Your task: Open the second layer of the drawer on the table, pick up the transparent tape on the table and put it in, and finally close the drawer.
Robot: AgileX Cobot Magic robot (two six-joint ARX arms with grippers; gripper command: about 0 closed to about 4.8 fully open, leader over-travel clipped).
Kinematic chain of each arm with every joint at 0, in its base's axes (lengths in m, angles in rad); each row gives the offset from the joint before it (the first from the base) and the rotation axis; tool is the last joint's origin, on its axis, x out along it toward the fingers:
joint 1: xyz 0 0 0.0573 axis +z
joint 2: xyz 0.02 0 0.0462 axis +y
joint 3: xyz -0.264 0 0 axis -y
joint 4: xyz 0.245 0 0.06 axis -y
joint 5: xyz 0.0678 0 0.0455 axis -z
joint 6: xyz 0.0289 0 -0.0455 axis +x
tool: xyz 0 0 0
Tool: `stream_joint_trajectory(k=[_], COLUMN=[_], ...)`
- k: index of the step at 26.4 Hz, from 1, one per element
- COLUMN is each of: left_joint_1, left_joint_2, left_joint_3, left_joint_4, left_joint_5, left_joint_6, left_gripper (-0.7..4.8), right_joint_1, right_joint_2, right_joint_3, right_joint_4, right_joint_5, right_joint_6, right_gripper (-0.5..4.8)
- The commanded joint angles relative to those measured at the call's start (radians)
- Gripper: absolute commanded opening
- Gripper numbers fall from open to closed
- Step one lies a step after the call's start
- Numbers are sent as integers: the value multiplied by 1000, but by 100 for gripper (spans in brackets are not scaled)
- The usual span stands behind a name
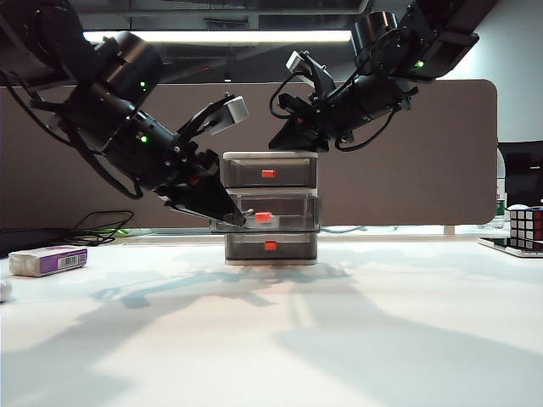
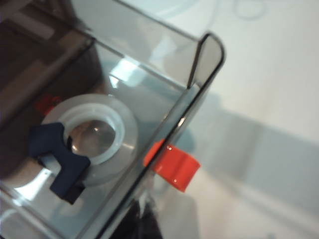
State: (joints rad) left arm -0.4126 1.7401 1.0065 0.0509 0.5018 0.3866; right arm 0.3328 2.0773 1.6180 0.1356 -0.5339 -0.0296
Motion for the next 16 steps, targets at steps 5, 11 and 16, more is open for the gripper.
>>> stream_joint_trajectory(k=[5, 11, 16], left_joint_1=[-2, -2, 1], left_joint_2=[37, 70, 119], left_joint_3=[3, 2, 3], left_joint_4=[211, 341, 459], left_joint_5=[-63, -129, -140], left_joint_6=[-33, -53, -54], left_gripper=[-5, -5, -5], right_joint_1=[1, 2, 2], right_joint_2=[2, 2, 2], right_joint_3=[4, 3, 3], right_joint_4=[-36, -53, -67], right_joint_5=[-1, -3, -3], right_joint_6=[-2, -6, -26], right_gripper=[-5, -5, -5])
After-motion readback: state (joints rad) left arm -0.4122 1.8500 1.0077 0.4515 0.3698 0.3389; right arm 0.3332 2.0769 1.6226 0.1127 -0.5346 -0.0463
